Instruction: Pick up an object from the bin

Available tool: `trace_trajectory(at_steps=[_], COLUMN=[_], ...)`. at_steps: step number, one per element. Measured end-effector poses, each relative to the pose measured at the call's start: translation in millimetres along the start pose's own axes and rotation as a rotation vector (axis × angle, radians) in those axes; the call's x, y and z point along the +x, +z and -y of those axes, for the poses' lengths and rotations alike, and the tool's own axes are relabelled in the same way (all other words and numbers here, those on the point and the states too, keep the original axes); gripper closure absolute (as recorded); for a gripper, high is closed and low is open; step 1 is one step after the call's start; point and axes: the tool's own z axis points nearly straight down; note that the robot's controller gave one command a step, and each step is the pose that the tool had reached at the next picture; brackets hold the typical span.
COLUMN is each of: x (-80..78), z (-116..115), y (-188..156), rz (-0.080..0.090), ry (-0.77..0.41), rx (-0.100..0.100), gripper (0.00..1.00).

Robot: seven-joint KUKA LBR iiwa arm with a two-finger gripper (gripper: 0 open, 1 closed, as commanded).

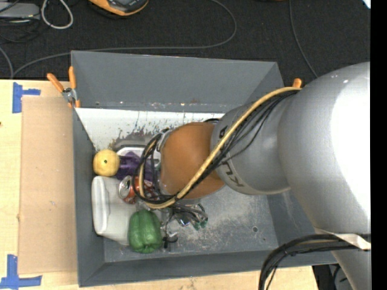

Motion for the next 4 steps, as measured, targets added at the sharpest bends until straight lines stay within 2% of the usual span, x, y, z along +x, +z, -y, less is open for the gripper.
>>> trace_trajectory(at_steps=[1,2,4], x=[24.4,-17.2,-19.2], z=[11.0,-50.0,-49.1], y=[0.6,-5.0,-5.2], rz=[-0.007,-0.031,-0.035], ry=[0.135,-0.023,-0.051], rx=[0.004,0.018,0.019], gripper=[0.0,1.0,1.0])
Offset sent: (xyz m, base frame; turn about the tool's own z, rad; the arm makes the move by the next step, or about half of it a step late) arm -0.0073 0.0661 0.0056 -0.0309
